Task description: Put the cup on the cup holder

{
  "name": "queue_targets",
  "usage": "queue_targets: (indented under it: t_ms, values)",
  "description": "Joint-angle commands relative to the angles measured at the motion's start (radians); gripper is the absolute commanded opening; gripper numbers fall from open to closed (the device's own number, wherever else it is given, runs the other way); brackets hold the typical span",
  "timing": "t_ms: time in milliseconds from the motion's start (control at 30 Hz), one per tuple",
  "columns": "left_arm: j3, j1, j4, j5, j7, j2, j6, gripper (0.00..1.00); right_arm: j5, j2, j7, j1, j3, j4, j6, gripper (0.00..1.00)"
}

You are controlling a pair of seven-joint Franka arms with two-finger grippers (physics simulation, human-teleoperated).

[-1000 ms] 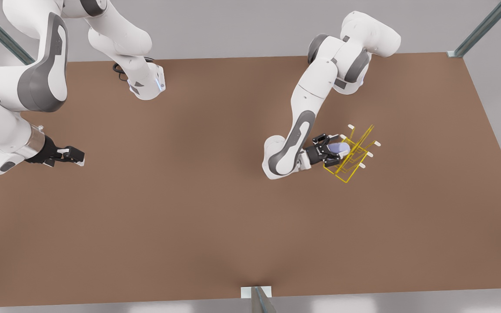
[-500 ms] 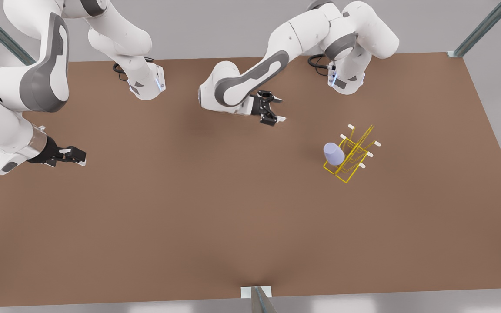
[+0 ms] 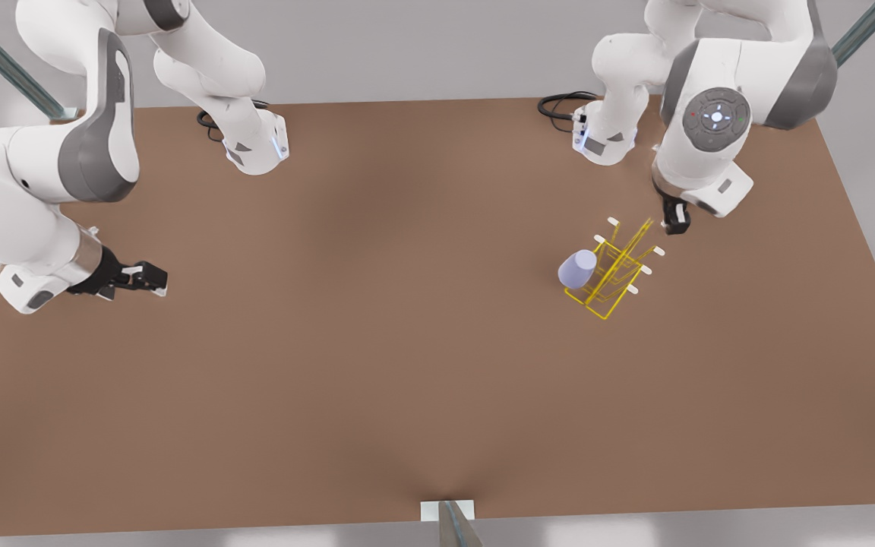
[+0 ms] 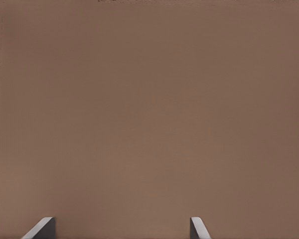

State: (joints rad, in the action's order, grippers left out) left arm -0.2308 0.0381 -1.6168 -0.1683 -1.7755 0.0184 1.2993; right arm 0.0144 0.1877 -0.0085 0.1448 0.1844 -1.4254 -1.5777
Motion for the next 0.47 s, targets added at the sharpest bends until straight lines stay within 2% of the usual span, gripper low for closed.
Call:
queue_targets:
  t_ms: [0,33,133,433]
  values:
    - [0.007,0.065,-0.107,0.105,1.769,0.064,0.278,1.00,0.001,-0.001,0.001,-0.001,0.001,0.000,-0.024,1.00]
    - [0.007,0.051,-0.088,0.105,1.759,0.055,0.275,1.00,0.001,-0.001,0.001,-0.001,0.001,0.000,-0.021,1.00]
    - [-0.034,-0.013,0.110,0.124,1.634,-0.153,0.244,1.00,0.001,-0.001,0.001,0.001,0.001,0.002,-0.019,1.00]
    - [-0.062,-0.027,0.138,0.113,1.644,-0.204,0.241,1.00,0.001,-0.001,0.001,0.002,0.001,0.002,-0.013,1.00]
